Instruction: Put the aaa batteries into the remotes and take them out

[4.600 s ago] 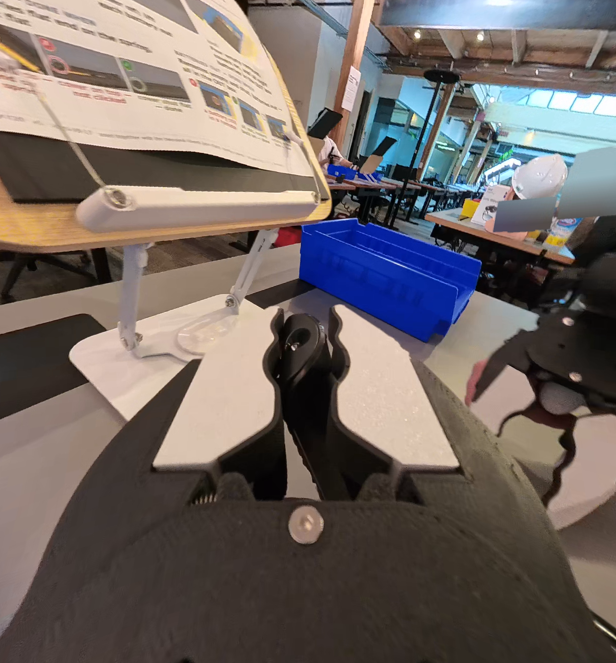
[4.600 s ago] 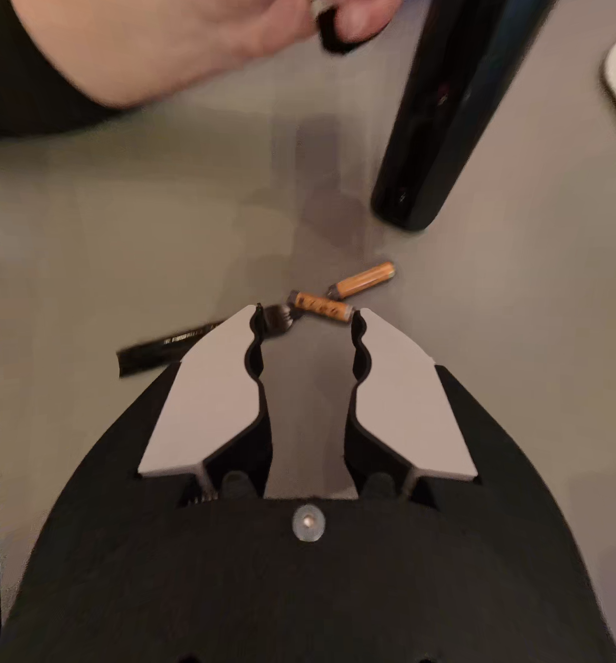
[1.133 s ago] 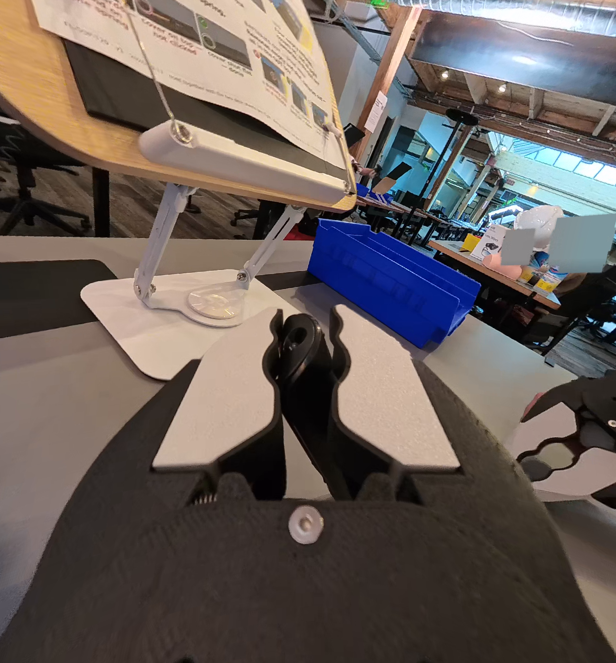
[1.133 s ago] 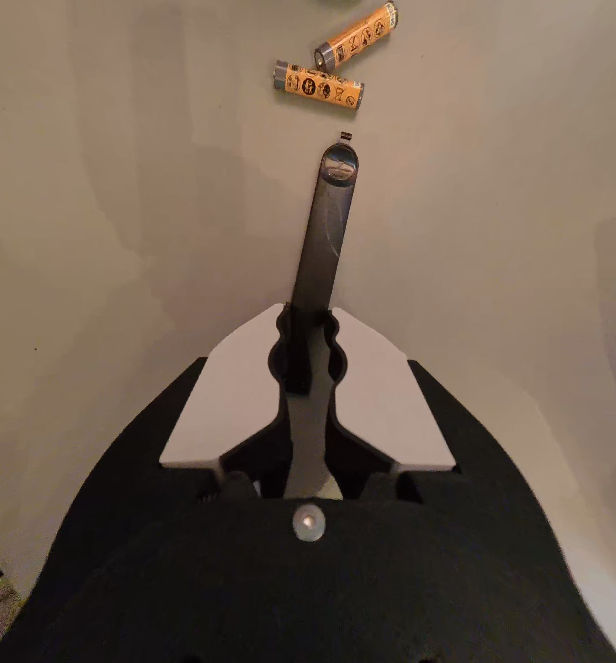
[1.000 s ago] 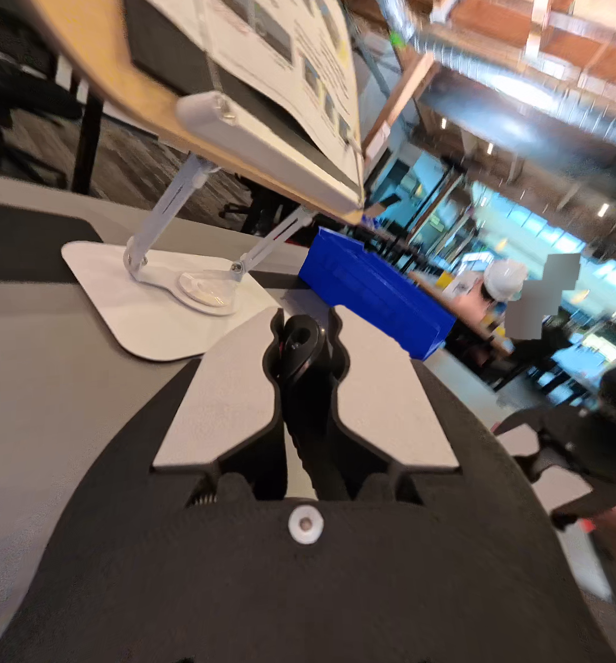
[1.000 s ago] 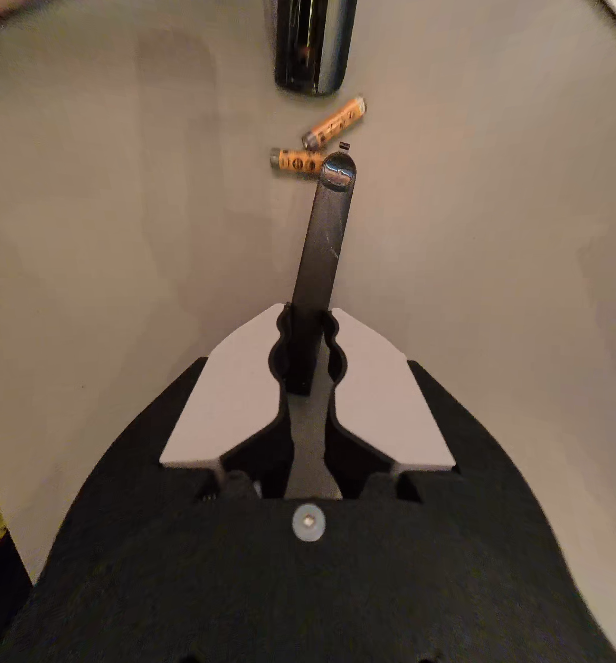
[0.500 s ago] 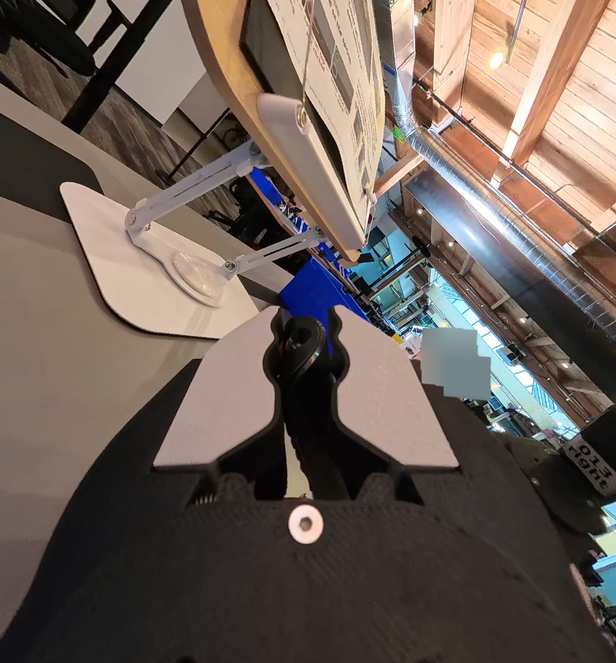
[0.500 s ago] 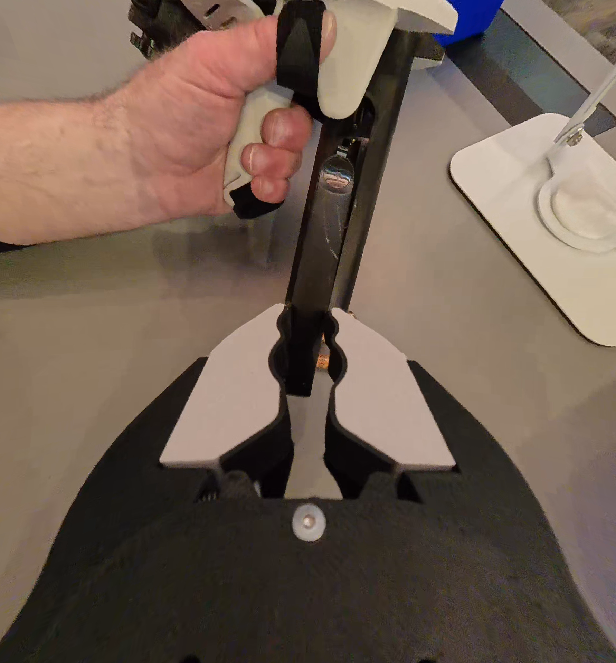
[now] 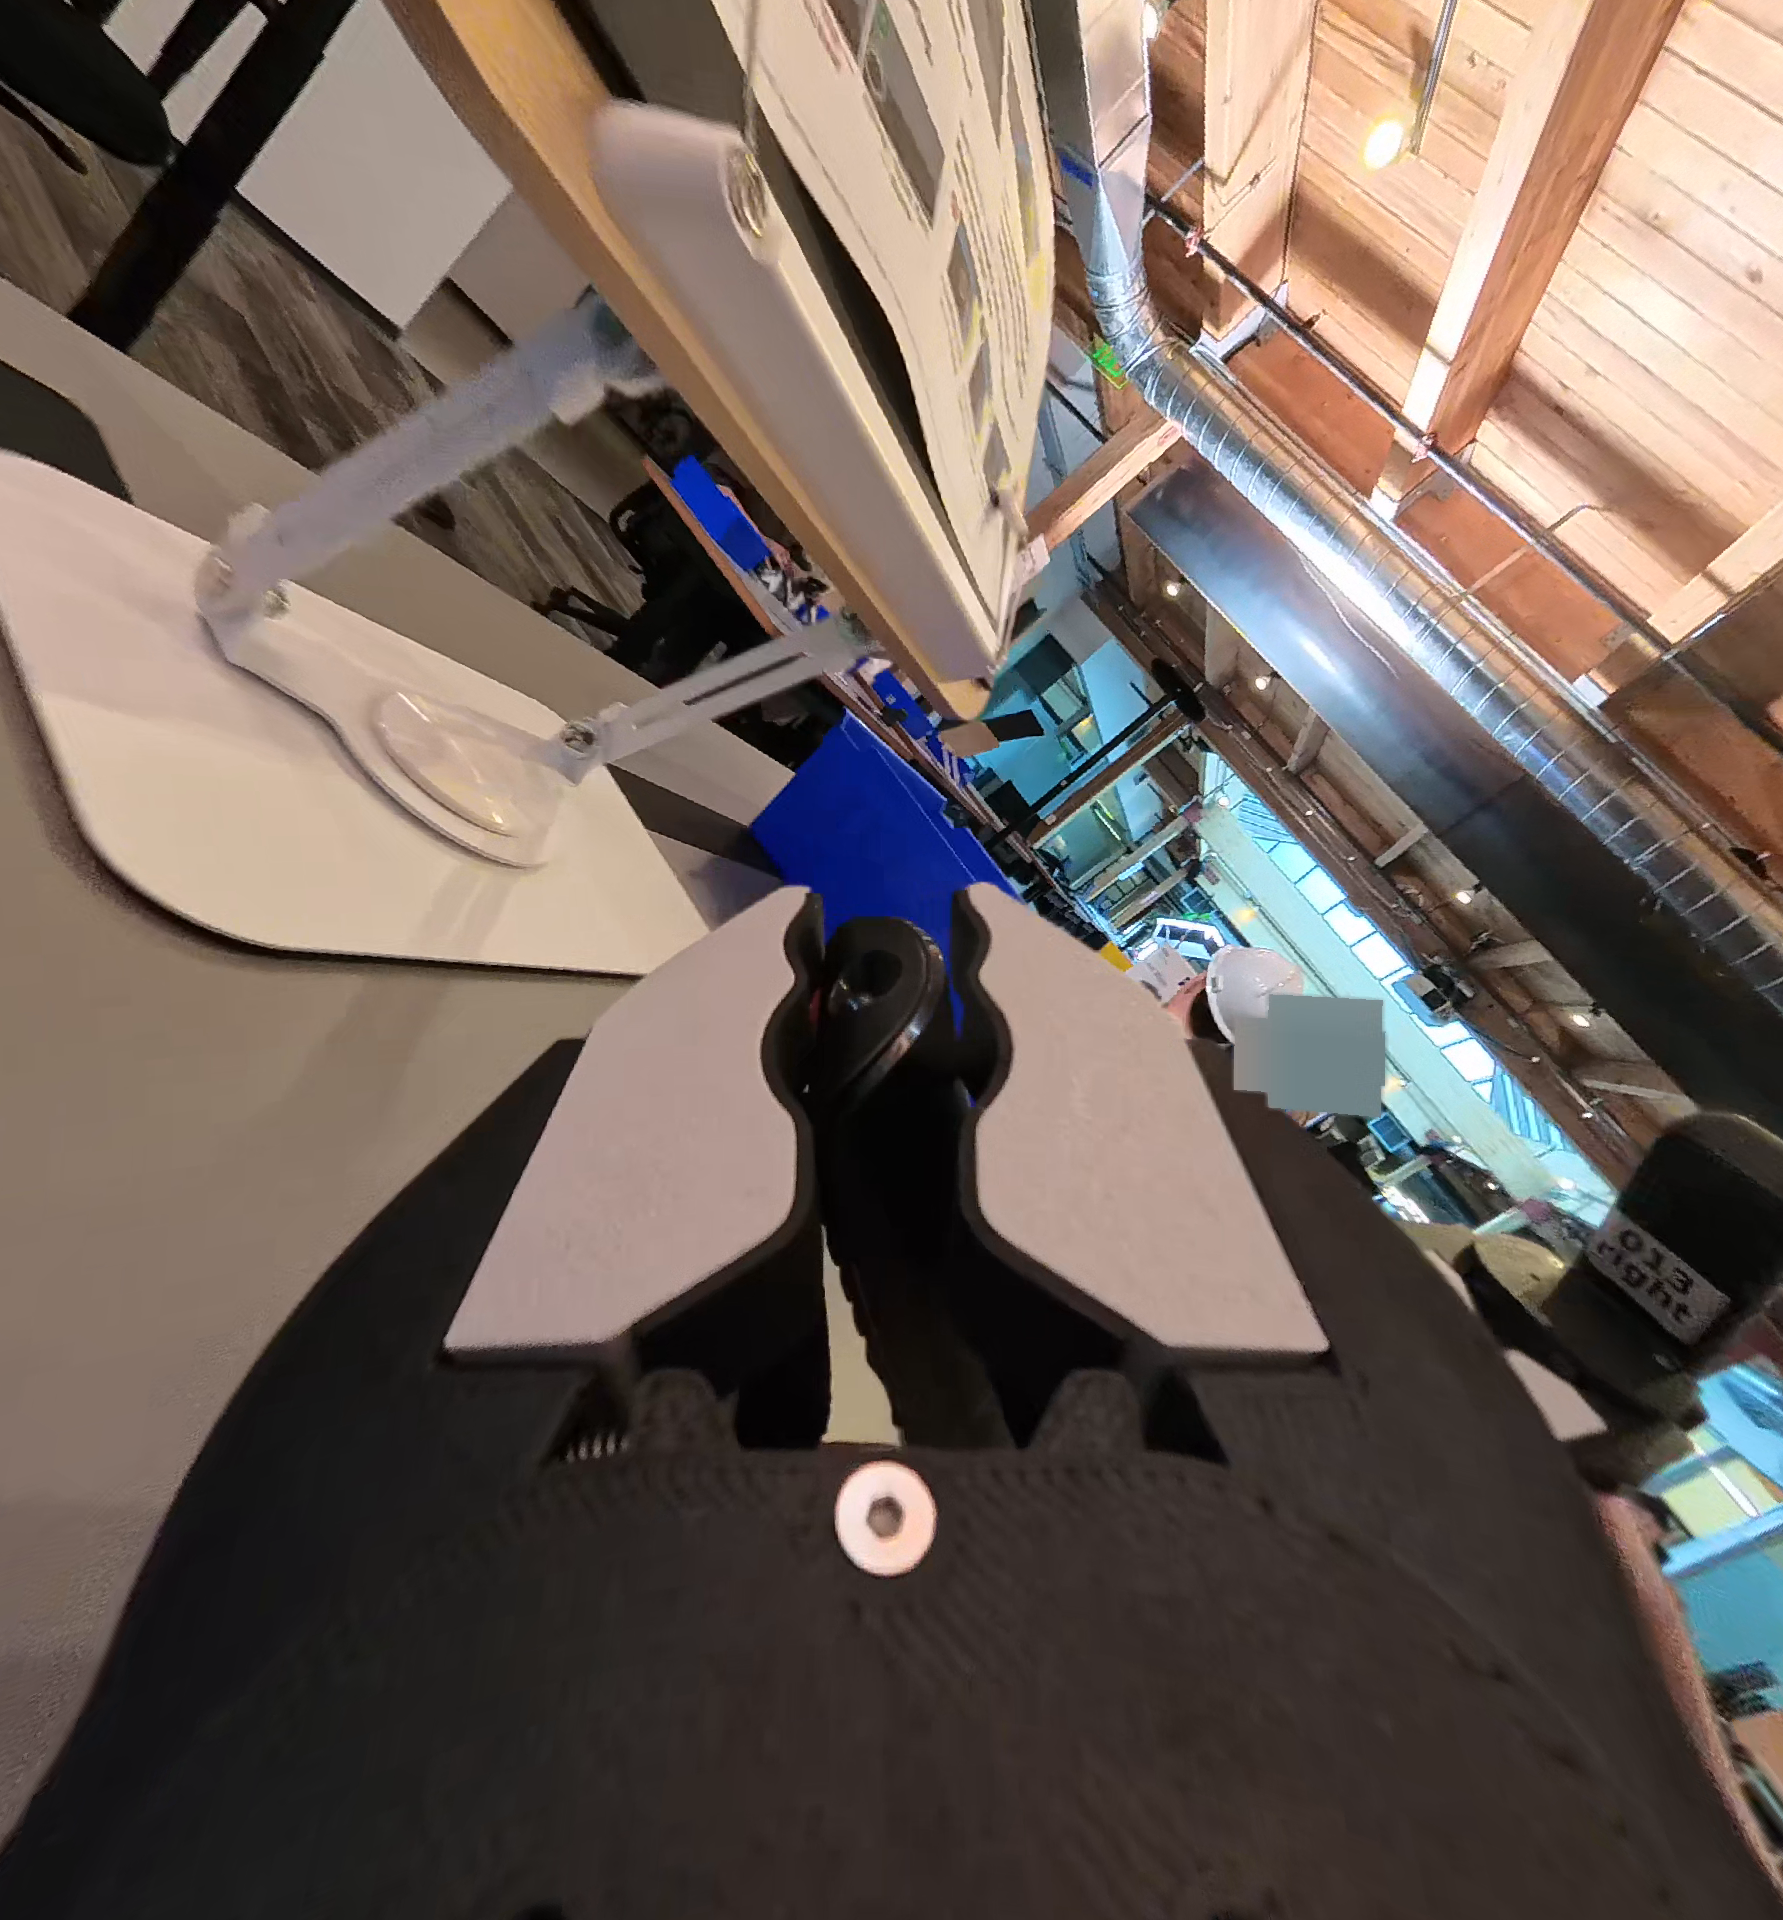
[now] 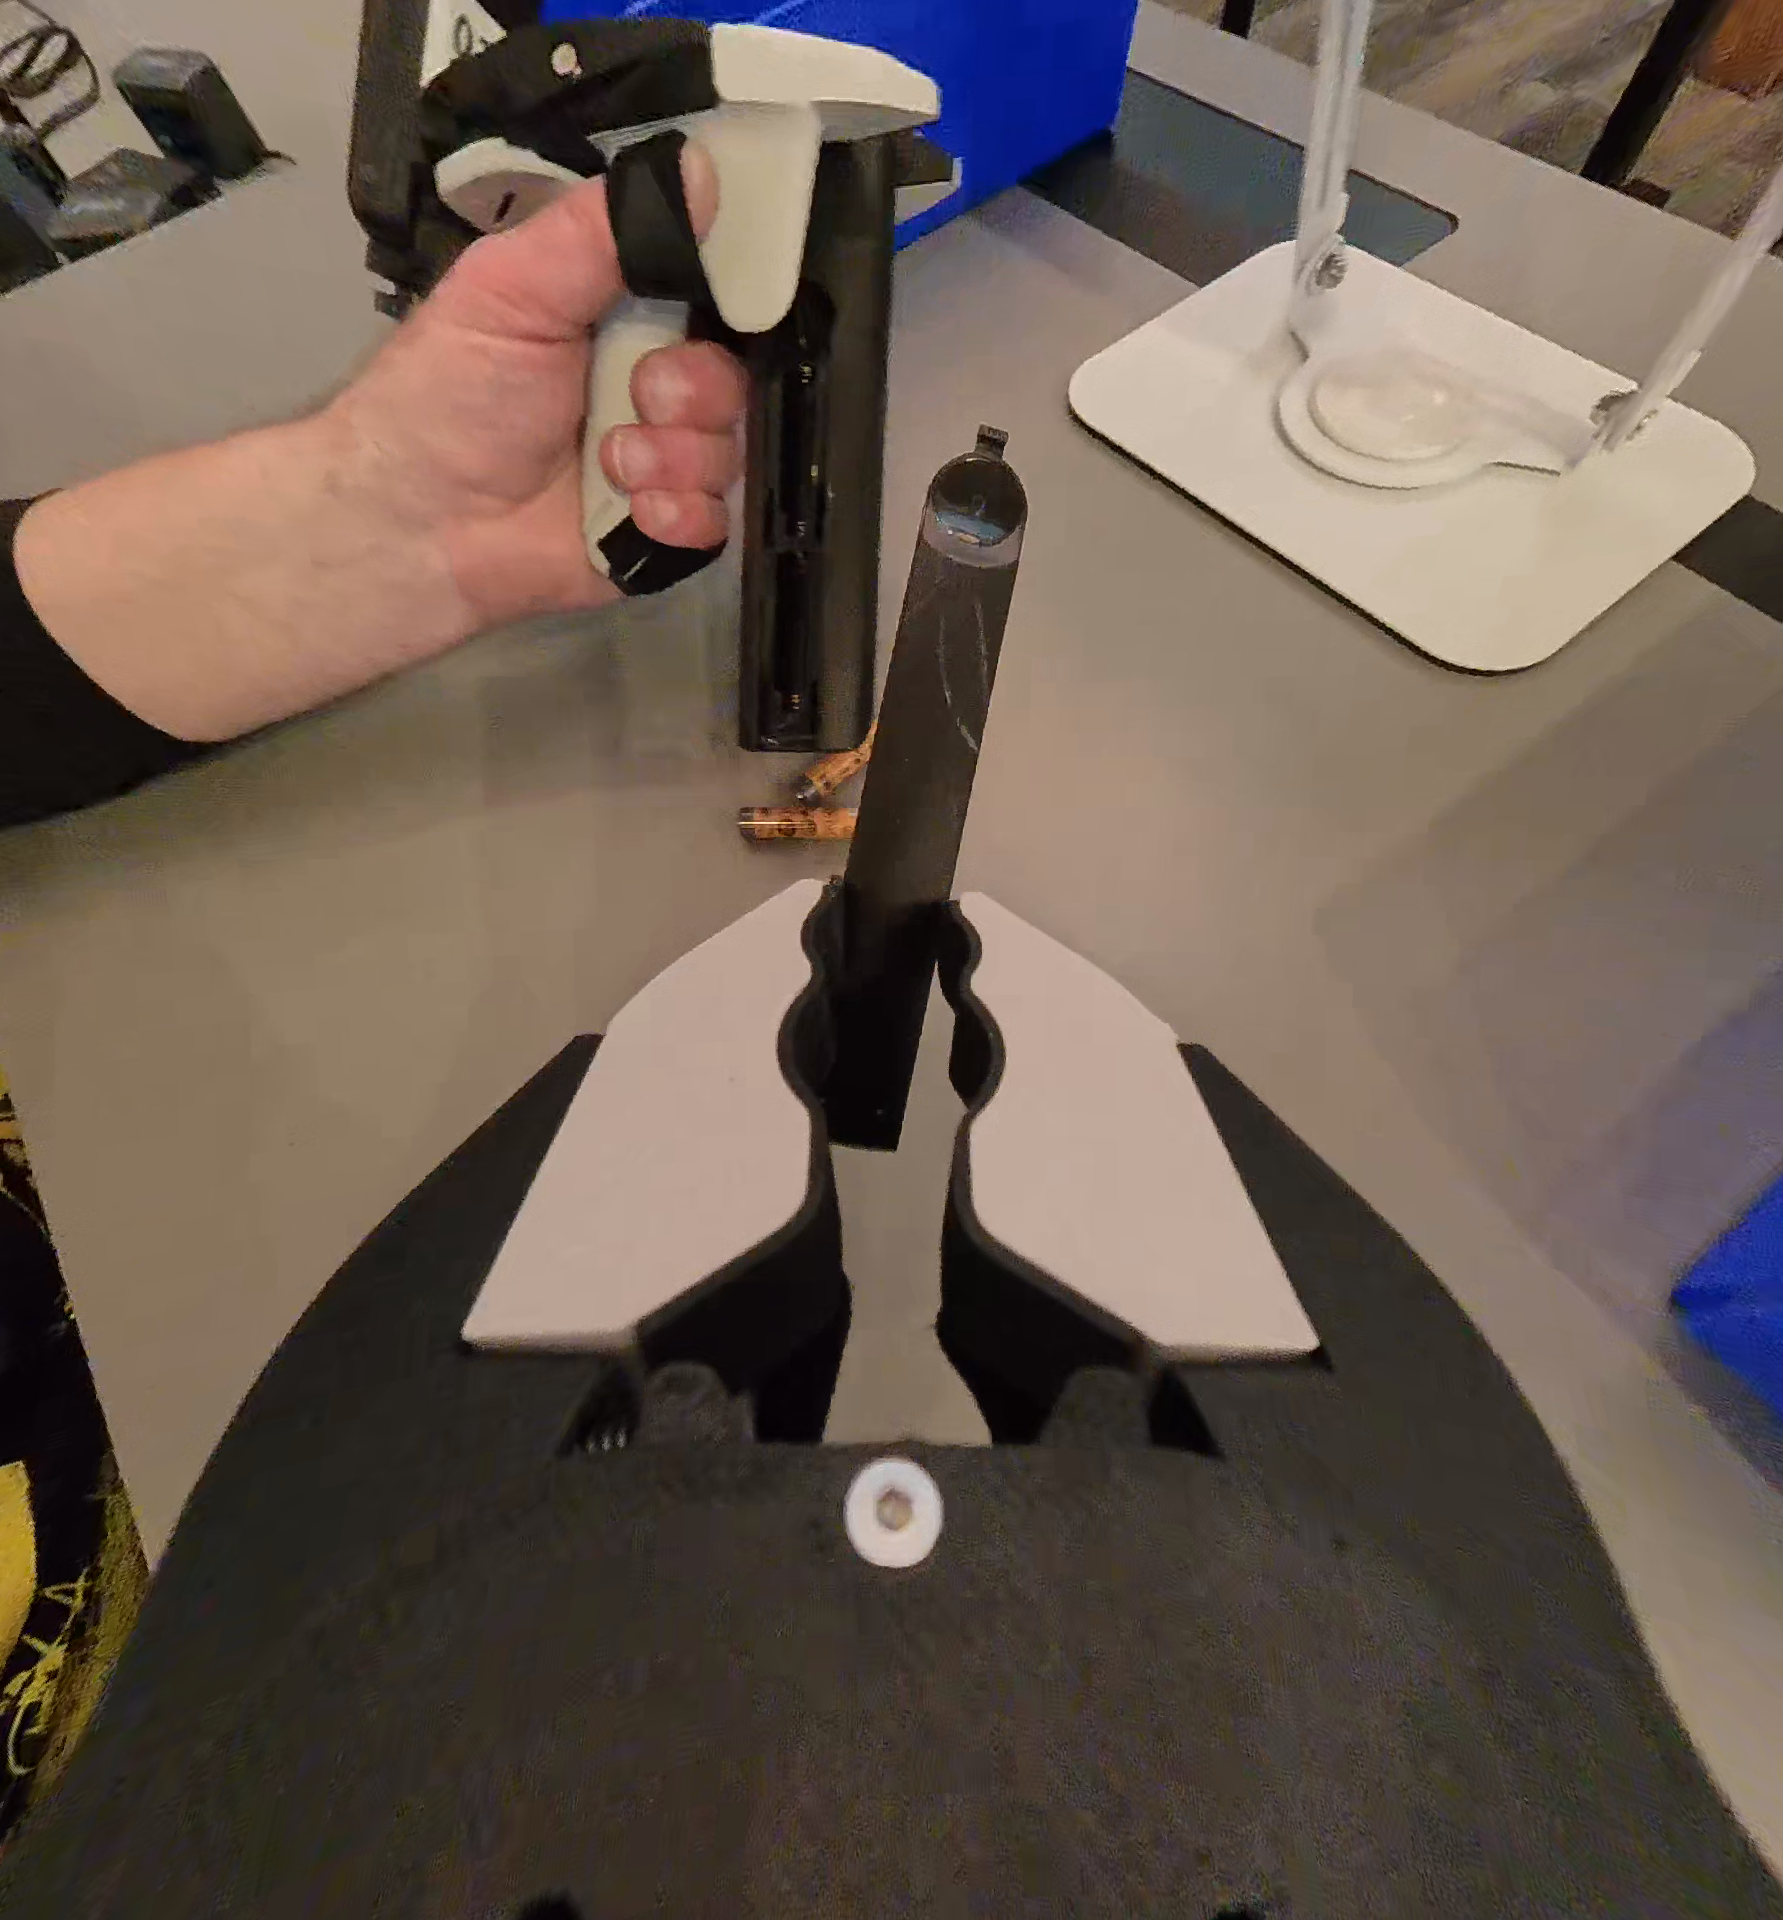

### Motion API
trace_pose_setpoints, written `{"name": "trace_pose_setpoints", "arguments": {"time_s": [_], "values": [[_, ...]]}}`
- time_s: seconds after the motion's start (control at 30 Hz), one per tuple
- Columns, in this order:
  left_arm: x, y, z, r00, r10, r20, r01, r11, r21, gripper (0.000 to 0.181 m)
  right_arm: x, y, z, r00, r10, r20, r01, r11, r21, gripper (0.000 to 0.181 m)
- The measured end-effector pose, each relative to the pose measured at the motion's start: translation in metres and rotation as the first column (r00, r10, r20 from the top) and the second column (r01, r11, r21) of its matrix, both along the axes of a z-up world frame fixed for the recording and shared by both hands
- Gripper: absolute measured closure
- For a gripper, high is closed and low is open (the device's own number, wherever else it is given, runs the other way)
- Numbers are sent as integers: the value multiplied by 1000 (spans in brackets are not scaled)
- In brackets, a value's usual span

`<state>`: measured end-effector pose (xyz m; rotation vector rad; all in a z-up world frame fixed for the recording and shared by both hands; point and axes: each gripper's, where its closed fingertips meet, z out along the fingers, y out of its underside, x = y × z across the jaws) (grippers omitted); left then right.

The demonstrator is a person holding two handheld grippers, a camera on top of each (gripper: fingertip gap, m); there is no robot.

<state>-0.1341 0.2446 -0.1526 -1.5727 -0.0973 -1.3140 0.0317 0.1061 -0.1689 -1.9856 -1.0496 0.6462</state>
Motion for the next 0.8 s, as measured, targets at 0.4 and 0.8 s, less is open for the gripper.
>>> {"name": "trace_pose_setpoints", "arguments": {"time_s": [0.4, 0.8], "values": [[31, -7, -6, 988, 11, 156, 4, 995, -98, 158, -47, 3, -30, 970, 33, 242, -44, 998, 40, 164], [33, -9, -7, 977, 5, 213, 26, 990, -141, 158, -60, 16, -36, 939, 6, 344, -41, 995, 93, 164]]}}
